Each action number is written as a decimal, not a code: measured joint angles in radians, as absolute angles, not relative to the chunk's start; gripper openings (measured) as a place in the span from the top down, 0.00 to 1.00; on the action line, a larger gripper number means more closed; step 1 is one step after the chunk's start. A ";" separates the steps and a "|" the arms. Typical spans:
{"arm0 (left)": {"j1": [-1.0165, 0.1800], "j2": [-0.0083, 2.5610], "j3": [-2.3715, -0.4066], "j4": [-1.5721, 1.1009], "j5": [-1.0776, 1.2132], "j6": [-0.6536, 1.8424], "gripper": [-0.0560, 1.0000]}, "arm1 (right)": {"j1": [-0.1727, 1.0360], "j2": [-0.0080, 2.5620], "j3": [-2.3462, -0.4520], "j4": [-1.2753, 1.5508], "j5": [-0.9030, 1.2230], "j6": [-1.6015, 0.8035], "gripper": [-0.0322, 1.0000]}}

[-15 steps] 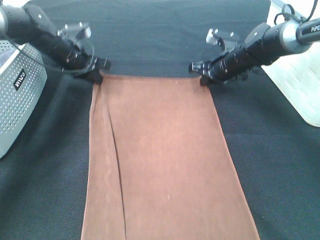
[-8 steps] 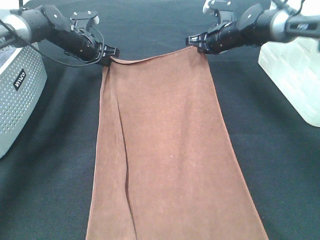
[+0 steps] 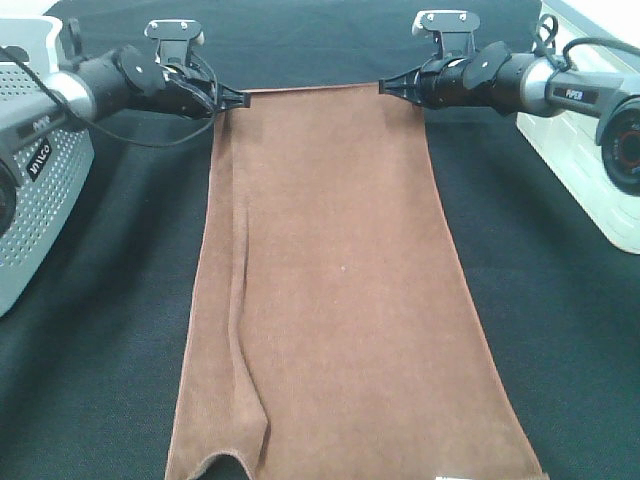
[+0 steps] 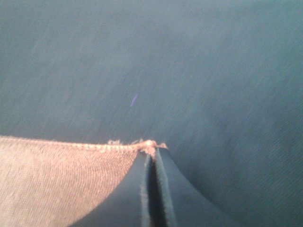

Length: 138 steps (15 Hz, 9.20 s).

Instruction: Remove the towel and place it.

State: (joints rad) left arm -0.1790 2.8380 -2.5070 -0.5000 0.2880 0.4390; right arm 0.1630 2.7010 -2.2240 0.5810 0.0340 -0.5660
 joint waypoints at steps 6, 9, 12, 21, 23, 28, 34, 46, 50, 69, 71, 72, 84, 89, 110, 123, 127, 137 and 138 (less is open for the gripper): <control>-0.202 2.892 -2.512 -0.522 0.128 0.442 0.94 | 0.166 2.808 -2.350 0.581 -0.026 -0.566 0.97; -0.211 2.931 -2.512 -0.533 0.108 0.442 0.94 | 0.165 2.837 -2.352 0.581 -0.031 -0.566 0.97; -0.217 2.943 -2.512 -0.544 0.067 0.442 0.94 | 0.165 2.860 -2.353 0.581 -0.034 -0.566 0.97; -0.217 2.956 -2.512 -0.516 0.054 0.442 0.66 | 0.162 2.876 -2.356 0.581 -0.040 -0.566 0.63; -0.217 2.957 -2.512 -0.498 0.062 0.453 0.46 | 0.157 2.875 -2.357 0.579 -0.013 -0.566 0.52; -0.218 2.957 -2.518 -0.494 0.084 0.454 0.30 | 0.155 2.849 -2.358 0.534 0.092 -0.566 0.47; -0.169 2.964 -2.518 -0.450 -0.036 0.457 0.28 | 0.155 2.838 -2.359 0.524 0.152 -0.566 0.47; -0.158 2.899 -2.552 -0.442 0.221 0.453 0.28 | 0.155 2.733 -2.360 0.490 0.326 -0.566 0.47; -0.158 2.899 -2.568 -0.434 0.307 0.373 0.28 | 0.155 2.684 -2.360 0.479 0.390 -0.566 0.47; -0.212 2.558 -2.891 -0.018 1.206 -0.117 0.28 | 0.154 2.283 -2.360 0.102 1.092 -0.197 0.47; -0.212 2.551 -2.891 -0.050 1.213 -0.119 0.28 | 0.154 2.253 -2.345 0.078 1.187 -0.188 0.47; -0.212 2.550 -2.891 -0.100 1.213 -0.121 0.28 | 0.154 2.222 -2.312 0.071 1.204 -0.176 0.47; -0.213 1.983 -2.049 -0.152 1.214 -0.093 0.28 | 0.154 1.479 -1.289 0.053 1.063 -0.127 0.47; -0.213 1.670 -1.533 -0.024 1.182 -0.098 0.28 | 0.154 1.175 -0.940 0.083 0.964 -0.114 0.47; -0.213 0.254 -0.516 0.083 1.041 -0.120 0.28 | 0.154 0.248 -0.507 0.084 1.056 -0.121 0.47; -0.213 -0.004 -0.499 0.010 1.052 0.019 0.28 | 0.154 -0.004 -0.503 0.086 1.050 -0.121 0.47; -0.213 -0.004 -0.499 0.010 1.052 0.019 0.28 | 0.154 -0.004 -0.503 0.086 1.050 -0.121 0.47; -0.018 -0.004 -0.499 0.010 1.052 0.021 0.28 | 0.154 -0.004 -0.503 0.086 1.050 -0.121 0.47; -0.018 -0.004 -0.499 0.010 1.052 0.021 0.28 | 0.154 -0.004 -0.503 0.086 1.050 -0.121 0.47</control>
